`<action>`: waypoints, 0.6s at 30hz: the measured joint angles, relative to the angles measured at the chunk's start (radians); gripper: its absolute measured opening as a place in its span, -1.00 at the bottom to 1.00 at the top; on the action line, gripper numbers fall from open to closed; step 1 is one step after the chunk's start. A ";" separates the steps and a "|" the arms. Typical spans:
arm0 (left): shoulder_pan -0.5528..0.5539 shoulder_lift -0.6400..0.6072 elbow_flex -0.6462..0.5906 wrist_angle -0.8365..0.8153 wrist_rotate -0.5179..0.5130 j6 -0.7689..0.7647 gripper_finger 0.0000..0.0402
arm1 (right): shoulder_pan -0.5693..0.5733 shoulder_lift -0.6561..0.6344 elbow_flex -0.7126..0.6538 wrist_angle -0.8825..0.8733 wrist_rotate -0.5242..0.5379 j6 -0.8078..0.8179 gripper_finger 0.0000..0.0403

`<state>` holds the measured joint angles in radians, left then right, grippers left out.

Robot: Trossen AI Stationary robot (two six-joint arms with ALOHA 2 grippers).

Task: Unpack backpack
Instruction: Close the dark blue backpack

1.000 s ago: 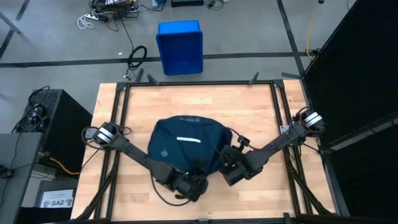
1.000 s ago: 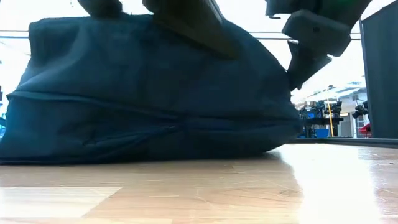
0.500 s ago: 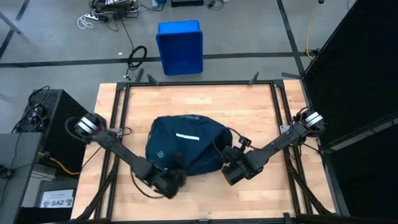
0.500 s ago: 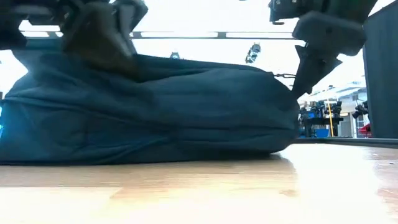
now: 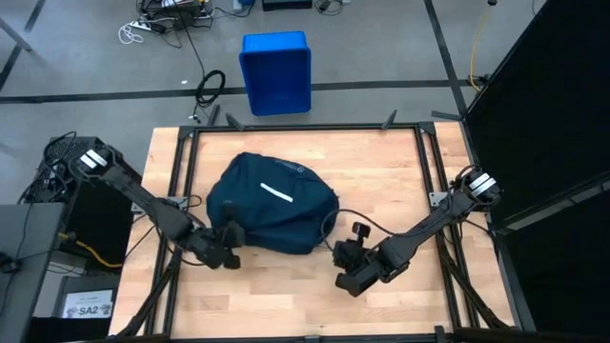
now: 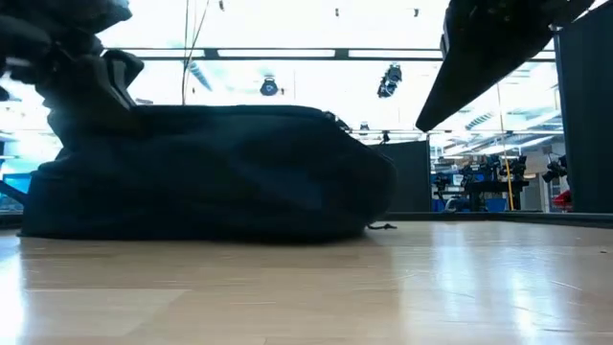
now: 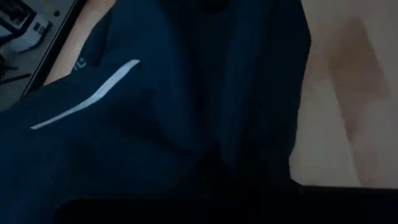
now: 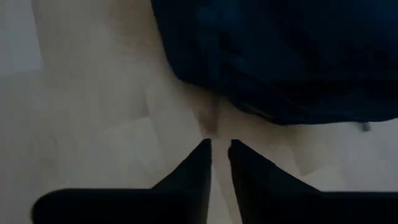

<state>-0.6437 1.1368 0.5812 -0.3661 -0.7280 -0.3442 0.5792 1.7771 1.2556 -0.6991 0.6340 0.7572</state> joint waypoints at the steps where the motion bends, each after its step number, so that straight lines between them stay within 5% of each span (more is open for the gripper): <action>1: -0.003 -0.014 0.000 0.000 0.000 0.001 -1.00 | -0.006 0.000 0.000 -0.020 0.027 0.003 -0.73; 9: -0.020 -0.024 0.071 0.039 0.007 0.101 -1.00 | -0.093 0.000 0.000 -0.320 0.187 0.180 -0.38; 18: -0.020 -0.025 0.089 0.039 0.076 0.109 -0.92 | -0.149 0.000 0.000 -0.313 0.216 0.148 -0.18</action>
<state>-0.6632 1.1118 0.6697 -0.3275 -0.6521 -0.2348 0.4300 1.7767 1.2556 -1.0126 0.8502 0.9048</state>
